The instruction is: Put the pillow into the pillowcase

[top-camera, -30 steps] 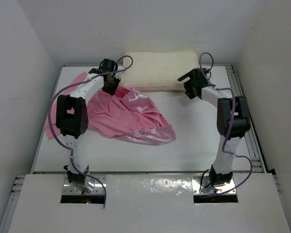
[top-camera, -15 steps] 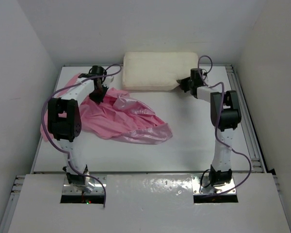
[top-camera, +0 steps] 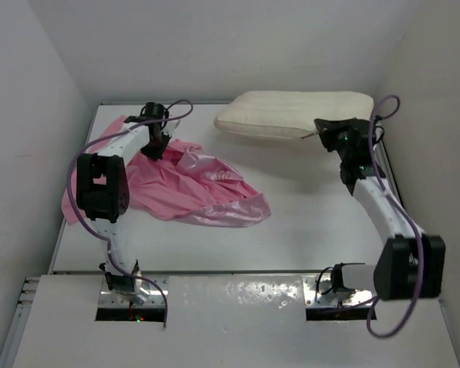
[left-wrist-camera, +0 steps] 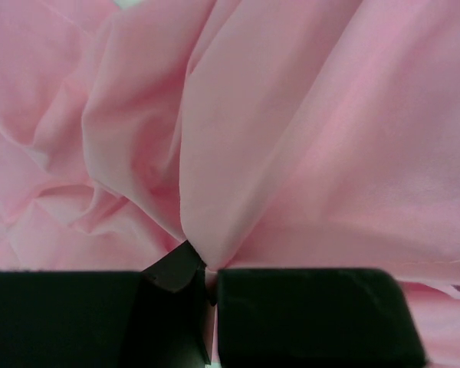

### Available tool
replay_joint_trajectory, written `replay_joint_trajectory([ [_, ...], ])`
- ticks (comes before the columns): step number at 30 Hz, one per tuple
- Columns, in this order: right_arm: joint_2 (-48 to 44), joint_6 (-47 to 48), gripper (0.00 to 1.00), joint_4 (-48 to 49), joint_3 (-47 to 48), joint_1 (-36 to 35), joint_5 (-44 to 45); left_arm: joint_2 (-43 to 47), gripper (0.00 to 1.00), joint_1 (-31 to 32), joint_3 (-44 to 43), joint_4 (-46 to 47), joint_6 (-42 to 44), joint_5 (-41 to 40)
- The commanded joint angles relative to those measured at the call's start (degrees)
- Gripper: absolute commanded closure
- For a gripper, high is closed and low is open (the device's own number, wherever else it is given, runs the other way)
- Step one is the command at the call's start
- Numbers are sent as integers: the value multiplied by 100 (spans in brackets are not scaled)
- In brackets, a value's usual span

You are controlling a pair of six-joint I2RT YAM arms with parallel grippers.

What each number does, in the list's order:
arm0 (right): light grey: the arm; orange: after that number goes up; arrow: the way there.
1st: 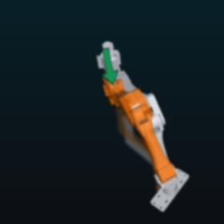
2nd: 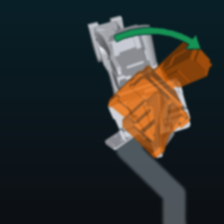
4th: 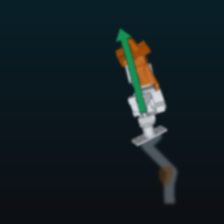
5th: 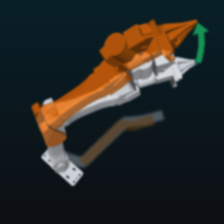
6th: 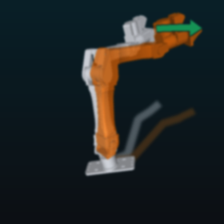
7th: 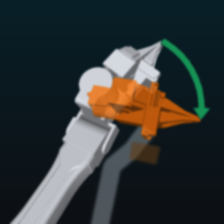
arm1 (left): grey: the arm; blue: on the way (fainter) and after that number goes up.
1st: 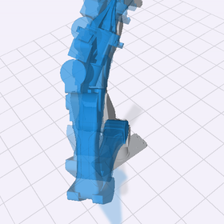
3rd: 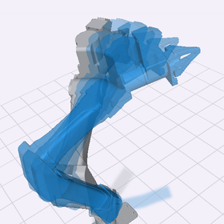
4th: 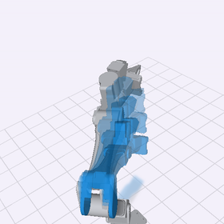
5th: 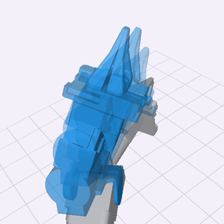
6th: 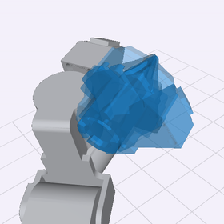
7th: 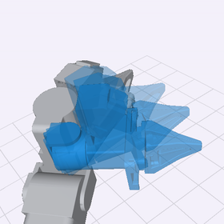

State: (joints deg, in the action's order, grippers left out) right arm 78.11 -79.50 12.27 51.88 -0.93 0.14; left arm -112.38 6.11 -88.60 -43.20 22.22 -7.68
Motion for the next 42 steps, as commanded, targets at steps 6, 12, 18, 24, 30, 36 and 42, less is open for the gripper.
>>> replay_joint_trajectory([
  [6,-2931,959,17,-2620,-802,-127,1311,-188,100,338,-632,163,-16,363],
  [12,-3171,2577,1,-3248,-153,-600,1079,-276,100,496,-808,31,-59,478],
  [18,-1029,3897,6,-4134,1199,-1970,266,-214,100,698,-870,-39,-68,461],
  [24,1424,4961,1,-5130,3722,-3253,1549,-83,100,795,-774,-48,-51,311],
  [30,2902,4832,1,-4314,4129,-3695,1656,49,100,831,-457,57,-68,206],
  [36,3580,4462,1,-3602,3760,-3888,1471,76,100,831,-202,154,-60,144],
  [42,4089,4399,22,-3564,3742,-4064,1866,40,100,822,-246,154,-68,135],
])
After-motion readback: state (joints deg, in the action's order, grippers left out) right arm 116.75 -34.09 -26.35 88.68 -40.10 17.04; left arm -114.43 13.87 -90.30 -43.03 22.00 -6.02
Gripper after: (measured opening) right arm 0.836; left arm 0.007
